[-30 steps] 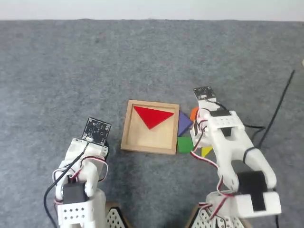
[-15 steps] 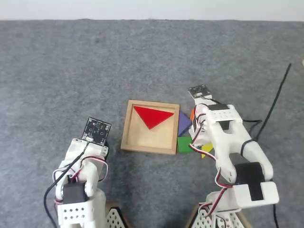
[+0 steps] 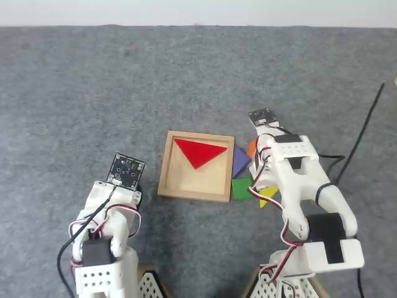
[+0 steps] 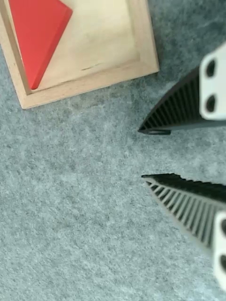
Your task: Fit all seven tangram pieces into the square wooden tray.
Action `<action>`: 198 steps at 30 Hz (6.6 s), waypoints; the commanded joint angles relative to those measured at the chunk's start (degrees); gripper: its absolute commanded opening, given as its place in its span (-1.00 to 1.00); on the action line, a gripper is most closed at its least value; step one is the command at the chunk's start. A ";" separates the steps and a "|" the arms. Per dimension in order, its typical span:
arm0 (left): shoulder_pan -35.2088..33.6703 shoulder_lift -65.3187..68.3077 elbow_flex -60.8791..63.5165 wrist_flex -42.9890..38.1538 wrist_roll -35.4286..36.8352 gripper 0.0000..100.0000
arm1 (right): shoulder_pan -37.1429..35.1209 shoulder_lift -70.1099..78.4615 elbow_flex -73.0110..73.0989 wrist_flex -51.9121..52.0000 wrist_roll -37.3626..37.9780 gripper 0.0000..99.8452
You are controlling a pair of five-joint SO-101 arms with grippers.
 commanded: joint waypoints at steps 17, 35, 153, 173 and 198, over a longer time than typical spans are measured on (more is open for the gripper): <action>-0.35 -0.62 -0.22 -0.09 -0.53 -0.73 | -0.57 -7.87 -7.74 7.16 -3.78 -0.88; -0.44 -0.62 -0.22 -0.09 -0.53 -0.73 | -1.36 -12.62 -8.09 6.20 -3.34 -0.87; -0.18 -0.62 -0.22 -0.09 -0.53 -0.73 | -12.00 23.78 -37.54 4.70 -32.26 -0.40; -0.26 -0.62 -0.22 -0.18 -0.53 -0.73 | -12.53 31.25 -44.92 12.70 -28.48 -0.46; -0.26 -0.62 -0.22 -0.26 -0.53 -0.73 | -11.21 21.23 -44.66 26.07 -18.55 -0.86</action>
